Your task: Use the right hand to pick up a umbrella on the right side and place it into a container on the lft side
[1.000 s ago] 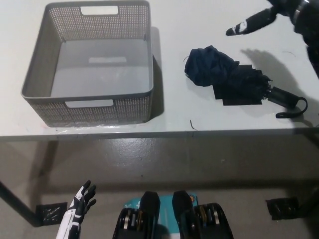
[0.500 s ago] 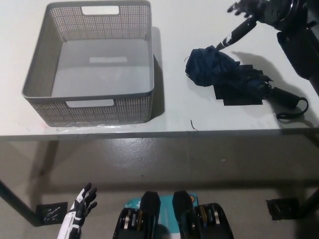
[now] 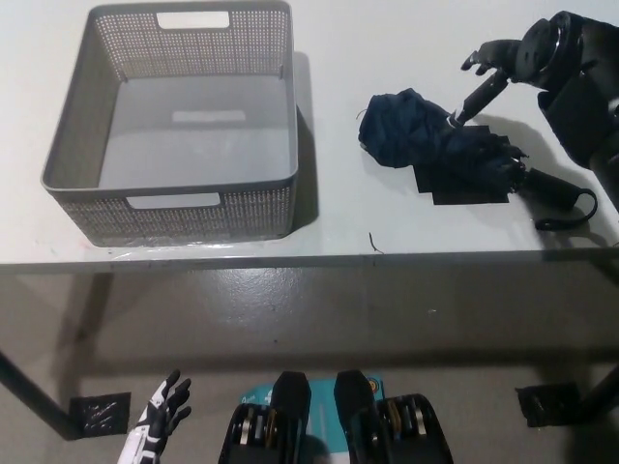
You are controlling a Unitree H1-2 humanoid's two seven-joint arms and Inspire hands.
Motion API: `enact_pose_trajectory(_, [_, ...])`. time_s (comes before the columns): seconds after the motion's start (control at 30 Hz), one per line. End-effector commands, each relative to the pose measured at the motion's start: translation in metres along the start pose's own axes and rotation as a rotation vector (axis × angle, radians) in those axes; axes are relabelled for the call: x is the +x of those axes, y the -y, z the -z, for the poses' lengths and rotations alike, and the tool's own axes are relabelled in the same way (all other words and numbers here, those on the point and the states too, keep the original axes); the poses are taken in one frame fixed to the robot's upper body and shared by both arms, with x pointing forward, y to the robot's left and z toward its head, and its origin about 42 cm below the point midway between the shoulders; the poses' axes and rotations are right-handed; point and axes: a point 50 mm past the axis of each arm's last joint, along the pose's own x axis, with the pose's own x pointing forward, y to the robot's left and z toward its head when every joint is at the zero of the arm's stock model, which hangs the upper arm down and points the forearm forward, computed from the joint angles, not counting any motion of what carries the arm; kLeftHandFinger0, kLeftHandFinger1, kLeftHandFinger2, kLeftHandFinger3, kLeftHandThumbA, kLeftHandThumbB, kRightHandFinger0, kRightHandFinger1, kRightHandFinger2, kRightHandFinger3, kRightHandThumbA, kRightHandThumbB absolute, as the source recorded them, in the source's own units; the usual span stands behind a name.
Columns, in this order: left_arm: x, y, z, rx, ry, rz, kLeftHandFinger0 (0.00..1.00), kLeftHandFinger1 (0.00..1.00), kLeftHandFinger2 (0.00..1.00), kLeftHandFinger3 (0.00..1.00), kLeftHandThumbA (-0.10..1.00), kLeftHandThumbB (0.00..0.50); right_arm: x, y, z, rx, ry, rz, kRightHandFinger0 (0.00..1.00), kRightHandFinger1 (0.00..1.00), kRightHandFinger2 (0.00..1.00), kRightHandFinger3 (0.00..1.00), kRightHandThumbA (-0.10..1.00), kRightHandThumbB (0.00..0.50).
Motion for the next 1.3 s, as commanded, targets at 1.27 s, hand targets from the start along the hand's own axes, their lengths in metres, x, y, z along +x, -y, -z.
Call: enact_pose_trajectory(1.27, [-0.025, 0.012, -0.008, -0.024, 0.063, 0.035, 1.0, 1.0, 1.0, 1.0, 1.0, 0.137, 0.034, -0.071, 0.005, 0.06, 0.019, -0.032, 1.0, 1.0, 1.0, 1.0, 1.0, 0.5])
